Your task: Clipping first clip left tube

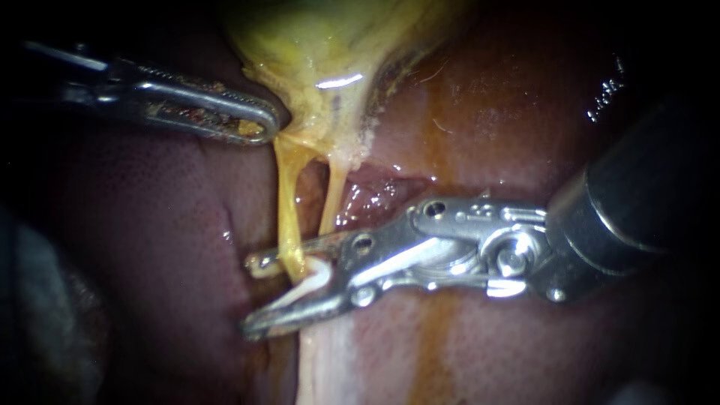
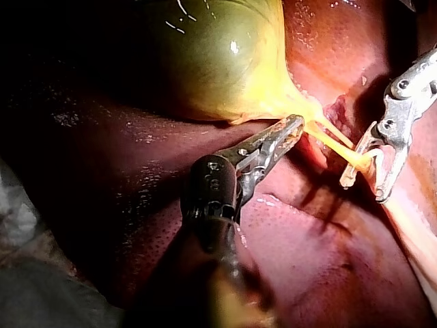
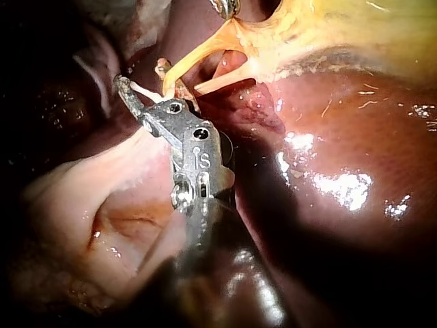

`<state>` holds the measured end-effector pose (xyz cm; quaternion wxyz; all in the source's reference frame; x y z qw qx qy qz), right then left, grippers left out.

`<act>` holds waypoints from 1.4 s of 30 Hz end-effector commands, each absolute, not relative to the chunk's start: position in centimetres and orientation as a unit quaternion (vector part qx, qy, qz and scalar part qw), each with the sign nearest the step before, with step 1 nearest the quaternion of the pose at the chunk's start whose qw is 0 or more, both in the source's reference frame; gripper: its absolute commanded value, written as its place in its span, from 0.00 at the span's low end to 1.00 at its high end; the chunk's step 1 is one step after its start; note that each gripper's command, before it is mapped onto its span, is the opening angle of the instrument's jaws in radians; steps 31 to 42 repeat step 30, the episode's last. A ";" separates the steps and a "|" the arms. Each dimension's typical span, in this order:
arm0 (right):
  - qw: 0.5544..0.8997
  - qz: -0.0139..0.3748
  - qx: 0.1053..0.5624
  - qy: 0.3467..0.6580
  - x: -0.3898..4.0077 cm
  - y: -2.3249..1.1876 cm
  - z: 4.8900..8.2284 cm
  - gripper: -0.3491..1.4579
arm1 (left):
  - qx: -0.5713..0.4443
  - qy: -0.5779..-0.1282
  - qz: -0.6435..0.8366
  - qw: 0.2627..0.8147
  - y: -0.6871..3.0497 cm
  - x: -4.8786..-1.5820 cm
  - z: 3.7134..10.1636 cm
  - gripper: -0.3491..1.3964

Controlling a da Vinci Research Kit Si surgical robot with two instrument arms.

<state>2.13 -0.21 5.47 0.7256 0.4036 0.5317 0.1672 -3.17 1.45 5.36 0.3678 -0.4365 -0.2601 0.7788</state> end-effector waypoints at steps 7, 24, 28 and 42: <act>0.728 0.173 0.409 0.523 2.10 -0.21 5.46 0.20 | -0.437 -0.260 0.779 0.368 1.45 -3.17 5.36 0.00; 0.733 0.208 0.435 0.480 2.02 -0.20 5.43 0.00 | -0.437 -0.260 0.779 0.368 1.46 -3.17 5.36 0.00; 0.733 0.207 0.436 0.480 2.02 -0.20 5.45 0.00 | -0.437 -0.260 0.779 0.368 1.46 -3.17 5.36 0.00; 0.734 0.207 0.435 0.479 2.02 -0.20 5.46 0.00 | -0.437 -0.260 0.779 0.368 1.46 -3.18 5.36 0.00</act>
